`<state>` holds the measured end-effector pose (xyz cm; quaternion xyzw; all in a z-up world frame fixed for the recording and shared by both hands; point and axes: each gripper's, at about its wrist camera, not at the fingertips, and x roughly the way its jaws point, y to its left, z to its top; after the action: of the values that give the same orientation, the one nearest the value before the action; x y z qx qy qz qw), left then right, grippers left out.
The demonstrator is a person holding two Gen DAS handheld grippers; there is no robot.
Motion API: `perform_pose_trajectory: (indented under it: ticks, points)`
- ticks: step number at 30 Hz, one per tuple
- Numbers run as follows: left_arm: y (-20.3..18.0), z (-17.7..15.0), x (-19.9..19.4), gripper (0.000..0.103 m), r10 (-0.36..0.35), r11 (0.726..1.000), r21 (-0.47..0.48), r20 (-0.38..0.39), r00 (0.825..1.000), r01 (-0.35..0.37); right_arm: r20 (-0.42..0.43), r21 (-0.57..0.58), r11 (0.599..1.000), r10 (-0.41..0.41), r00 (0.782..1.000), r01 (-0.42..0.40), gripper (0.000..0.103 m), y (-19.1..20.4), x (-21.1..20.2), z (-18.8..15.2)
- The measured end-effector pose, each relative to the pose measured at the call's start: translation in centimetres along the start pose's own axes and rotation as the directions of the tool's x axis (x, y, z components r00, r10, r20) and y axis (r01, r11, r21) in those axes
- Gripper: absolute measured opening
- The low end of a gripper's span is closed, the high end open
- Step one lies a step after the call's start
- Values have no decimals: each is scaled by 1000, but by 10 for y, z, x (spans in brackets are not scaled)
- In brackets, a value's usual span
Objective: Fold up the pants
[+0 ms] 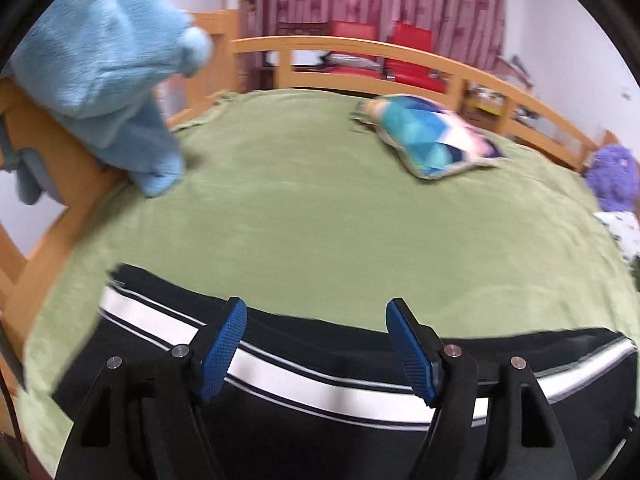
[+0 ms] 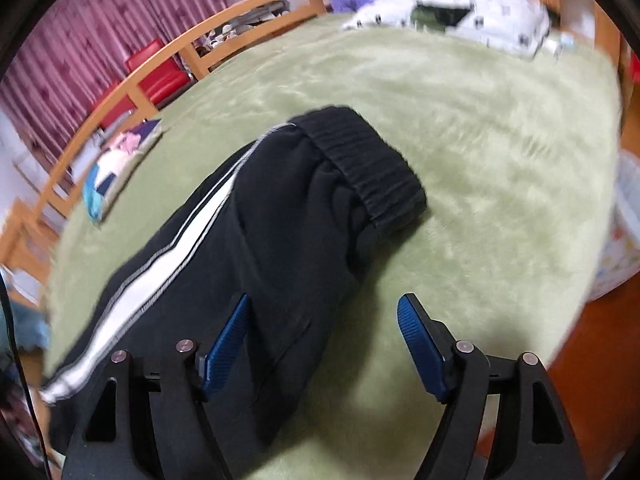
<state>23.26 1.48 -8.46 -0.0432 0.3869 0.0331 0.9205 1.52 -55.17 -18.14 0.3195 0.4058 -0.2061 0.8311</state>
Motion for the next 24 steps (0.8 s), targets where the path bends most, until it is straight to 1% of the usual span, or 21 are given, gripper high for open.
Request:
perform_pose_trajectory:
  ticks: [2, 5, 8, 9, 10, 11, 12, 13, 14, 15, 17, 20, 21, 22, 23, 24]
  points:
    - [-23, -8, -6, 71, -31, 999, 21, -4, 1000, 31, -4, 25, 999, 26, 1000, -26, 75, -6, 18, 6]
    - [-45, -19, -12, 71, -44, 997, 63, -10, 999, 45, -10, 63, 995, 81, 997, -81, 75, -13, 44, 17]
    - [-60, -29, -21, 71, -49, 995, 89, -17, 999, 50, 38, 134, 977, 160, 986, -164, 78, -22, 59, 33]
    - [-63, -32, -24, 71, -55, 994, 90, -21, 998, 56, 48, 166, 970, 174, 984, -180, 84, -25, 62, 39]
    - [-64, -34, -26, 71, -59, 994, 86, -23, 998, 61, 59, 215, 954, 200, 978, -208, 88, -32, 67, 45]
    - [-67, -35, -26, 71, -62, 995, 82, -22, 998, 63, 58, 246, 944, 214, 975, -222, 88, -35, 70, 50]
    - [-69, -37, -29, 71, -65, 995, 74, -20, 998, 66, 58, 275, 933, 226, 972, -234, 85, -39, 75, 57]
    - [-70, -37, -30, 71, -65, 996, 67, -18, 998, 66, 64, 285, 928, 230, 971, -238, 73, -41, 75, 60]
    - [-70, -37, -31, 71, -65, 996, 54, -19, 998, 66, 69, 281, 932, 218, 974, -228, 64, -42, 74, 66]
    - [-70, -38, -32, 71, -70, 997, 40, -20, 997, 71, 72, 245, 943, 213, 974, -224, 51, -40, 70, 72]
    - [-71, -38, -32, 71, -83, 996, 19, -23, 996, 84, 83, 180, 956, 221, 972, -233, 46, -34, 56, 80]
    - [-73, -42, -38, 71, -89, 996, 3, -26, 996, 89, 130, 65, 969, 230, 964, -240, 42, -20, 19, 86]
    - [-72, -45, -42, 71, -85, 996, -1, -23, 996, 85, 147, 45, 966, 247, 958, -256, 41, -21, 8, 88]
    - [-71, -46, -45, 71, -86, 996, -1, -21, 996, 86, 164, 40, 957, 279, 946, -288, 41, -28, -2, 91]
    - [-70, -48, -50, 71, -85, 996, 2, -19, 996, 85, 171, 45, 952, 290, 942, -301, 41, -33, -6, 94]
    - [-68, -49, -54, 71, -81, 997, 6, -16, 997, 81, 178, 43, 956, 279, 944, -290, 41, -39, -7, 97]
